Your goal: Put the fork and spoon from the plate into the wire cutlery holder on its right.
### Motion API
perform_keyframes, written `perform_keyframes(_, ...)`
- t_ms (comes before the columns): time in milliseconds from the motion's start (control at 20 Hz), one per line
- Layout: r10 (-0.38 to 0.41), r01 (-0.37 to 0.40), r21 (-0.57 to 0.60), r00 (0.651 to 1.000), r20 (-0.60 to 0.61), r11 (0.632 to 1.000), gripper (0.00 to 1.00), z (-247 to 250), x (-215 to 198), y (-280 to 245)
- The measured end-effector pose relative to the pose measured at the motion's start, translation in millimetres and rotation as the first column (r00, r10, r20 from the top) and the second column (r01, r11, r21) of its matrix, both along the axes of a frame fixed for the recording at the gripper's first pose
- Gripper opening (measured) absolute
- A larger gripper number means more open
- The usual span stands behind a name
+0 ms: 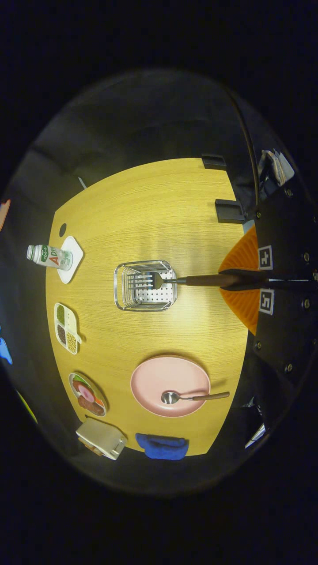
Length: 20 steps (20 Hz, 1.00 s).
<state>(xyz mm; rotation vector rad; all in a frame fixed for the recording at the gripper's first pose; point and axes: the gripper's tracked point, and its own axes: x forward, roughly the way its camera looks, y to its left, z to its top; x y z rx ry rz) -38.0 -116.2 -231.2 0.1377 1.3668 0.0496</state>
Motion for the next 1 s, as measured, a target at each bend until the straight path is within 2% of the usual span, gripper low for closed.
perform_keyframes(150,-0.006,0.006,0.007,1.000,-0.013,1.000,0.04,-1.2,5.8,-1.2)
perform_keyframes(500,-0.059,0.057,0.042,0.997,0.043,0.997,0.14,12.2,19.7,-1.3)
perform_keyframes(550,-0.067,0.065,0.041,0.996,0.051,0.997,0.27,12.5,18.4,-3.6)
perform_keyframes(700,-0.081,0.078,0.037,0.993,0.082,0.996,0.28,22.3,14.9,-9.9)
perform_keyframes(750,-0.085,0.082,0.033,0.992,0.093,0.996,0.35,25.0,11.5,-10.7)
perform_keyframes(1000,-0.059,0.051,0.063,0.991,0.124,0.997,0.35,36.5,-9.7,12.7)
